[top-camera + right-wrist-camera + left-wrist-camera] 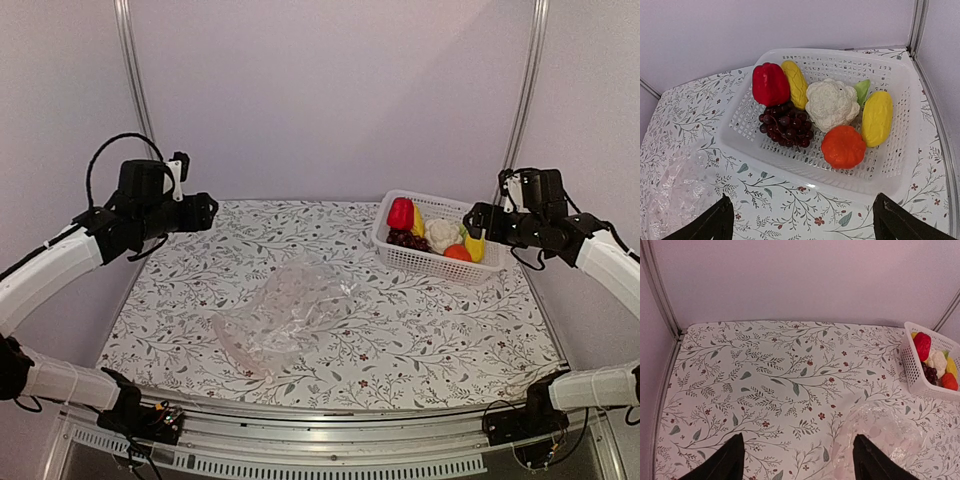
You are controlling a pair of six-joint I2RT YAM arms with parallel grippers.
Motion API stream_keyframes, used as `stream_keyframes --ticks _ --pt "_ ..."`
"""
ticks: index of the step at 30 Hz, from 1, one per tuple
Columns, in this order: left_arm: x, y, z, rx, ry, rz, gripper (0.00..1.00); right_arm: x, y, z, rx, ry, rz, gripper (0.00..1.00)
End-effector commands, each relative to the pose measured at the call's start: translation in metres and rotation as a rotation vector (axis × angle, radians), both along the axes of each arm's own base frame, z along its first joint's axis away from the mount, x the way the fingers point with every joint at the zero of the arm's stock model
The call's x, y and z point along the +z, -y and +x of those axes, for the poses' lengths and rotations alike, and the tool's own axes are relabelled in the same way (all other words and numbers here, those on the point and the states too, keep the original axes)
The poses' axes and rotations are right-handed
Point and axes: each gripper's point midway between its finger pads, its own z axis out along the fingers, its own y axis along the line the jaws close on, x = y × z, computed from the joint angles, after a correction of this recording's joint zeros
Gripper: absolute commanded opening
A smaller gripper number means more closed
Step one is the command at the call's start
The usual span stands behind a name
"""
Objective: Place the food in the zip-top bag and seal the zipper
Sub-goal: Adjust the bin at the center of the board.
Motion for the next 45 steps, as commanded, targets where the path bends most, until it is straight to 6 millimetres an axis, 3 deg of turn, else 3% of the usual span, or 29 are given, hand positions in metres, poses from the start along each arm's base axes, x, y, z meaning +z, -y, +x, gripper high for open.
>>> stream_keyframes --ticks 1,7,13,21,28,34,41,45 --pt "-0.022 0.013 0.003 -0.061 -0.046 -0.061 0.72 -0.013 -0.011 -0.012 0.093 -0.065 0.054 0.92" --pt "-0.046 0.044 -0.006 -0.165 -0.131 -0.143 0.69 -0.034 -0.004 -0.009 0.08 -0.194 -0.031 0.83" --pt "-0.059 0.08 -0.018 -0.262 -0.216 -0.185 0.68 -0.055 0.004 0.009 0.067 -0.297 -0.149 0.77" --pt "-0.065 0.118 -0.036 -0.368 -0.27 -0.219 0.68 -0.095 0.003 0.018 0.093 -0.439 -0.201 0.7" --pt "-0.057 0.146 -0.053 -0.491 -0.266 -0.264 0.69 -0.129 -0.006 0.009 0.161 -0.539 -0.191 0.74" --pt "-0.051 0.163 -0.063 -0.575 -0.259 -0.28 0.69 -0.136 -0.008 0.013 0.192 -0.543 -0.206 0.75" --pt "-0.051 0.172 -0.068 -0.613 -0.272 -0.299 0.69 -0.098 -0.01 0.041 0.177 -0.422 -0.219 0.78" --pt "-0.047 0.178 -0.071 -0.643 -0.266 -0.309 0.69 -0.124 -0.009 0.044 0.181 -0.508 -0.244 0.81"
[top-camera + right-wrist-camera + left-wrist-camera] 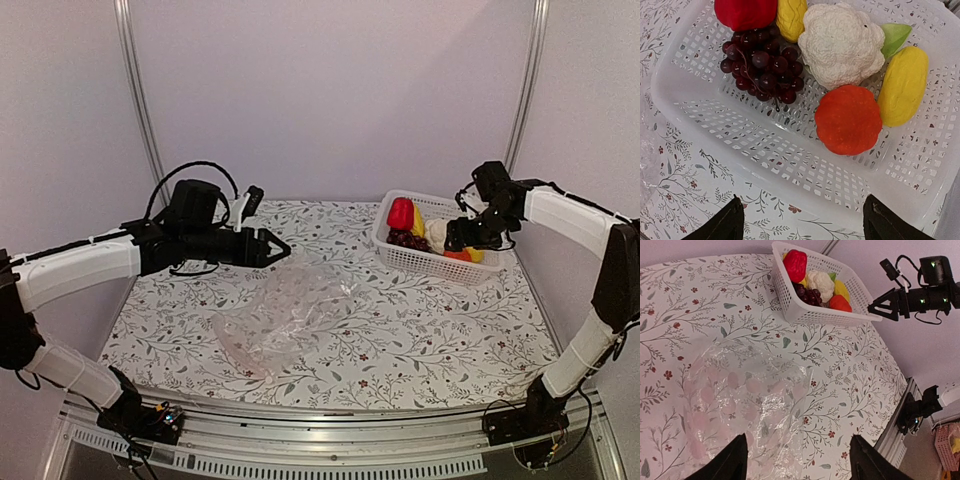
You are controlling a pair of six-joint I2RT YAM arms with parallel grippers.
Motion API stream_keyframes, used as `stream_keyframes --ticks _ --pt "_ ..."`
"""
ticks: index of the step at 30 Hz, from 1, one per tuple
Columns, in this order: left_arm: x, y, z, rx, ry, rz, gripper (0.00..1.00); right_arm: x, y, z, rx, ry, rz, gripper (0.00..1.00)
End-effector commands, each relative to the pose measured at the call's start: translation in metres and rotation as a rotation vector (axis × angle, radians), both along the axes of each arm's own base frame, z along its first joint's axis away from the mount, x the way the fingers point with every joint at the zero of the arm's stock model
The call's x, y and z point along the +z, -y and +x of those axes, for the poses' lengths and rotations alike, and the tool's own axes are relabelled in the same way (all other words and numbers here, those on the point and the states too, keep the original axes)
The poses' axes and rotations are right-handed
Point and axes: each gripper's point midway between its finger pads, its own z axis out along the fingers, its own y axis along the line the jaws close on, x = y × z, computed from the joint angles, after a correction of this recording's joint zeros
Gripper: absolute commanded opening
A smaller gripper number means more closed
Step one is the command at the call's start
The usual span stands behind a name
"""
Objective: Place the food in the zip-top bag and seal the zipper
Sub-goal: Adjust the bin at the center of the board.
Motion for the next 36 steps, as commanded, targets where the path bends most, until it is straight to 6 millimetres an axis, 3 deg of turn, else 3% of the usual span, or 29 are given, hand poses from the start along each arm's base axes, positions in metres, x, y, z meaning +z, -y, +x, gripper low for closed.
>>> stream_keyframes --ticks 1,5,9,13,17,20,22,27,31,36 --pt "0.015 0.016 -0.004 -0.06 0.027 -0.043 0.69 -0.036 0.003 0.005 -0.002 -0.106 -0.045 0.81" --pt "0.019 0.017 -0.007 -0.075 0.043 -0.047 0.7 -0.056 -0.005 -0.012 0.014 -0.199 0.007 0.8" --pt "0.019 0.015 -0.009 -0.074 0.05 -0.042 0.69 -0.044 -0.03 -0.042 0.06 -0.235 0.071 0.78" --pt "0.013 0.012 -0.011 -0.065 0.042 -0.034 0.7 -0.023 -0.076 -0.079 0.147 -0.242 0.163 0.77" --pt "0.008 0.011 -0.012 -0.068 0.034 -0.027 0.7 -0.026 -0.127 -0.108 0.217 -0.311 0.254 0.76" --pt "0.004 0.01 -0.013 -0.07 0.026 -0.015 0.7 -0.027 -0.155 -0.121 0.266 -0.36 0.285 0.77" --pt "0.003 0.008 -0.012 -0.064 0.026 -0.003 0.7 -0.02 -0.163 -0.119 0.283 -0.36 0.301 0.77" --pt "0.004 0.007 -0.008 -0.042 0.023 0.009 0.7 0.021 -0.142 -0.078 0.249 -0.198 0.212 0.79" --pt "0.005 0.007 -0.008 -0.03 0.008 0.004 0.7 0.044 -0.097 -0.03 0.127 -0.058 0.169 0.76" --pt "-0.003 -0.001 -0.006 0.006 -0.011 0.05 0.7 0.05 -0.045 0.012 -0.023 0.037 0.105 0.73"
